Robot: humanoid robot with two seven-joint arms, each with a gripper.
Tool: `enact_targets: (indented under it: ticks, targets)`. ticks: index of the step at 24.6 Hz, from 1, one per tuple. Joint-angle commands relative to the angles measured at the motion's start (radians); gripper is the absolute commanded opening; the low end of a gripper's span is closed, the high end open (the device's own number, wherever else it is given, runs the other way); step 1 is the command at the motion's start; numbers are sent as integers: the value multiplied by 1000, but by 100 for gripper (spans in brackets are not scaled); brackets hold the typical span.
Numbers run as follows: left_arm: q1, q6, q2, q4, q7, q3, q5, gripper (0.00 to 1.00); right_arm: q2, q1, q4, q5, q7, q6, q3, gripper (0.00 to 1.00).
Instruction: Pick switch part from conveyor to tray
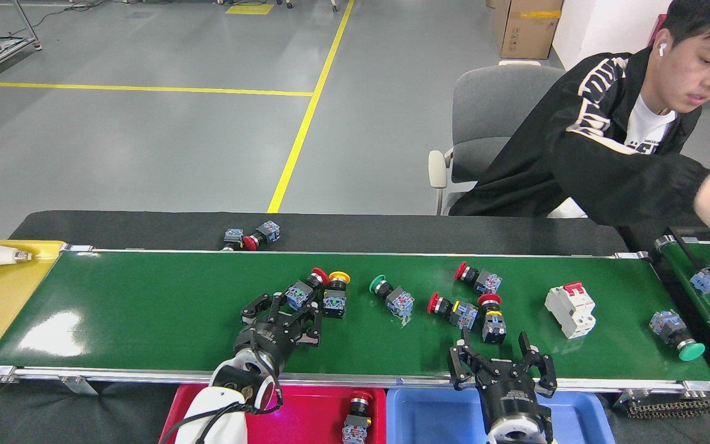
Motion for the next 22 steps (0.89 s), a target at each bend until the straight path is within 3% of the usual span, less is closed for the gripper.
enact_targets:
  ticks: [1, 3, 4, 6, 7, 8, 9, 11, 12, 13, 18, 22]
  targets:
    - [60, -57, 18, -128, -5, 40, 6, 4, 8, -35, 16, -3, 10, 12, 5, 92]
    - [192, -115, 31, -278, -14, 92, 6, 5, 10, -66, 54, -6, 12, 12, 30, 89]
    - [263, -153, 41, -359, -17, 123, 6, 5, 11, -81, 74, -9, 10, 12, 44, 83]
    - [399, -230, 59, -422, -11, 186, 17, 6, 5, -95, 90, -12, 7, 11, 60, 54]
    - [441, -265, 76, -413, -2, 213, 17, 7, 1, -98, 97, -12, 5, 6, 65, 29]
    - [472, -296, 97, -413, 21, 232, 17, 8, -1, -96, 93, -12, 5, 6, 65, 18]
    - [511, -313, 117, -413, 49, 238, 17, 14, -3, -93, 88, -12, 5, 6, 65, 14]
    - [557, -317, 130, -413, 84, 239, 17, 42, -3, -90, 81, -12, 7, 0, 65, 11]
    - [559, -317, 119, -413, 90, 239, 17, 62, -3, -89, 70, -14, 7, -3, 67, 10]
    - [562, -322, 124, -413, 90, 233, 17, 98, -4, -80, 47, -14, 10, -12, 70, 10]
    - [567, -327, 97, -413, 91, 232, 18, 100, -42, 58, -168, -32, 18, -133, 73, 10]
    - [542, -268, 8, -413, 73, 322, 18, 100, -42, 270, -367, -32, 15, -407, 99, 12]
